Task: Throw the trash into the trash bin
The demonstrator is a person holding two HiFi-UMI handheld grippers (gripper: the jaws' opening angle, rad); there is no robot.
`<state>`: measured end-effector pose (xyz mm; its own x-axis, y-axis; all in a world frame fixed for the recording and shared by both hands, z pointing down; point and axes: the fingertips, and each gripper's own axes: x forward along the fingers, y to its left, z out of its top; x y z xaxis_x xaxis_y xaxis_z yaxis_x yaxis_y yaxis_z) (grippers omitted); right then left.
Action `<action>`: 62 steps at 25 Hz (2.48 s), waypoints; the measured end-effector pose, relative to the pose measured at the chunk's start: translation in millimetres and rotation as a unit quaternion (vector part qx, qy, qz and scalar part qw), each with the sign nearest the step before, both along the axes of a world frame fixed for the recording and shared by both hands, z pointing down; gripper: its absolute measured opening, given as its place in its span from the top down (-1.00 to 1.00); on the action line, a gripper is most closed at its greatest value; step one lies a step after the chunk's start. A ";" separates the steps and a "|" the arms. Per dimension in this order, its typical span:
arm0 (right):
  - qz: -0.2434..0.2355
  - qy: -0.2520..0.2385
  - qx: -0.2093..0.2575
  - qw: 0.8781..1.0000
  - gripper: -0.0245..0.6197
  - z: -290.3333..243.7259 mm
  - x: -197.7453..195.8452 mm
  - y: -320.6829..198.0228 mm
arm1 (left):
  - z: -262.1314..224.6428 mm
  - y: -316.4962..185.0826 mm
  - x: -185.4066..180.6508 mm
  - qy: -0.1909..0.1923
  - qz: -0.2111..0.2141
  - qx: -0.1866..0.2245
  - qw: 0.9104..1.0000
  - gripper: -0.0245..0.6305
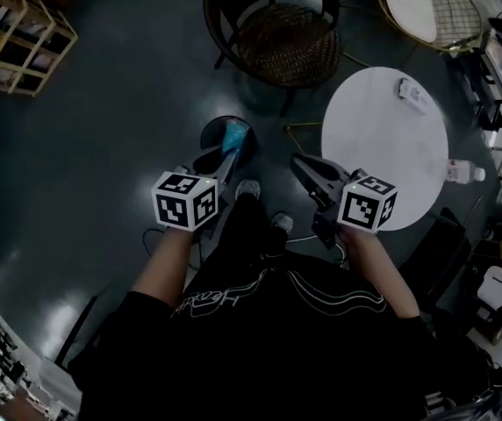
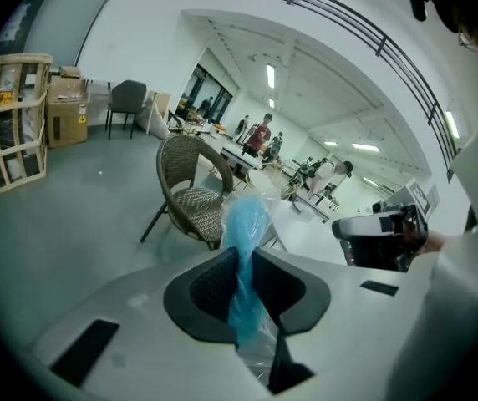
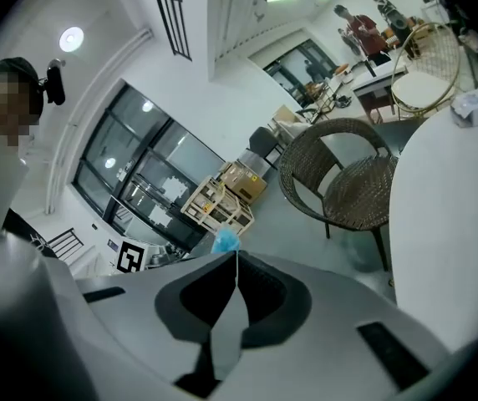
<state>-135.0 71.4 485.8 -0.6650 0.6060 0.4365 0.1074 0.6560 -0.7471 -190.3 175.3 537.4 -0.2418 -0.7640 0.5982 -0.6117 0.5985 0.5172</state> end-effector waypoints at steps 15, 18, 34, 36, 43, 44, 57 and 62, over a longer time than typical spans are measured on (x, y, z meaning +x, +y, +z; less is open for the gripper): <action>-0.007 0.068 -0.001 0.998 0.81 82.5 -54.1 27.2 | 224.5 58.6 -22.4 0.212 -0.028 -0.127 0.969 0.78; -0.007 0.081 -0.005 0.997 0.81 96.2 -58.7 30.6 | 255.1 61.9 -19.6 0.238 -0.020 -0.148 0.960 0.78; -0.012 0.131 -0.008 0.991 0.81 152.7 -56.5 41.0 | 318.6 66.5 -32.8 0.291 -0.075 -0.162 0.940 0.42; -0.009 0.129 -0.010 0.992 0.81 152.0 -58.7 40.5 | 319.3 69.4 -32.6 0.298 -0.081 -0.163 0.937 0.33; -0.011 0.121 -0.014 0.993 0.81 147.8 -57.6 43.3 | 313.9 91.8 -13.6 0.296 -0.077 -0.183 0.934 0.28; -0.010 0.119 -0.015 0.993 0.81 146.4 -56.3 43.2 | 312.8 96.9 -9.5 0.294 -0.077 -0.191 0.934 0.27; 0.017 0.070 0.004 0.997 0.81 99.1 -6.5 8.7 | 202.6 43.7 28.7 0.224 -0.111 -0.064 0.966 0.28; 0.048 0.033 0.013 0.998 0.81 61.9 27.6 -15.8 | 107.3 -14.8 41.9 0.146 -0.044 0.018 0.988 0.45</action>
<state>-107.4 55.6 547.7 -0.6891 0.5286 0.4957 -0.0059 0.6799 -0.7332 -148.4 160.5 644.8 -0.1297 -0.7692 0.6257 -0.3793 0.6215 0.6854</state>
